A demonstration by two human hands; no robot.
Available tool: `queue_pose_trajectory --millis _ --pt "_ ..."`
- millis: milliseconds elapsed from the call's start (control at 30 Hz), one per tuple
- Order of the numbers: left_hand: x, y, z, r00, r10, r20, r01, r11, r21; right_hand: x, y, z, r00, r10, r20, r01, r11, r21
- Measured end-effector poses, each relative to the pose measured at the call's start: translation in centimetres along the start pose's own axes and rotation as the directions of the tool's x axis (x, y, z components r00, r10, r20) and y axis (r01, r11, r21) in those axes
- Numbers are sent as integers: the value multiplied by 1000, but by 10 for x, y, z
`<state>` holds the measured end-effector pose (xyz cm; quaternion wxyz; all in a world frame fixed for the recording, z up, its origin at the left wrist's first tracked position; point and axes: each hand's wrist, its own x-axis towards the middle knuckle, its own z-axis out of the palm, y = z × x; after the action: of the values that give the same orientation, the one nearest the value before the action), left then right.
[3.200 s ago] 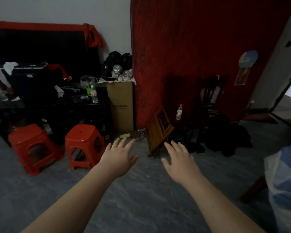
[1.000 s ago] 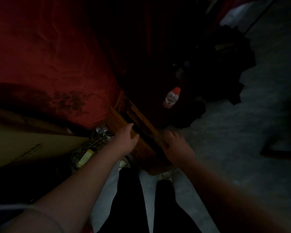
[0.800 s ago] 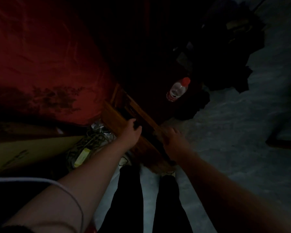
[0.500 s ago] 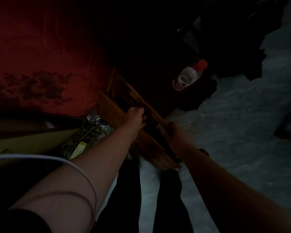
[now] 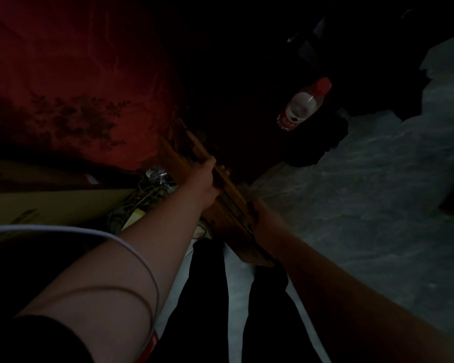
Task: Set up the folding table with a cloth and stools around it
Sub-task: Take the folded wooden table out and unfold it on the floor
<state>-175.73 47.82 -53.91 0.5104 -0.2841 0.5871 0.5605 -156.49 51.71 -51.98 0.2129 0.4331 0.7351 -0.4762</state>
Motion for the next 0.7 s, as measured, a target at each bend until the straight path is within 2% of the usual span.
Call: queue_pose_trajectory --millis 167,300,467,700 --pt "-23 -4 -19 999 -32 4 32 998 -46 -13 -4 16 999 -43 26 43 999 5" --pt "-50 -9 -43 999 28 29 -24 993 -115 -32 -9 26 995 -86 54 88 996 -32" --pt "-97 -25 -72 997 61 -52 -72 973 -221 -68 -23 18 977 -153 151 172 978 -118" --pt "-188 -63 -89 987 139 -75 -158 866 -474 -134 -33 -26 934 -255 250 327 893 -309"
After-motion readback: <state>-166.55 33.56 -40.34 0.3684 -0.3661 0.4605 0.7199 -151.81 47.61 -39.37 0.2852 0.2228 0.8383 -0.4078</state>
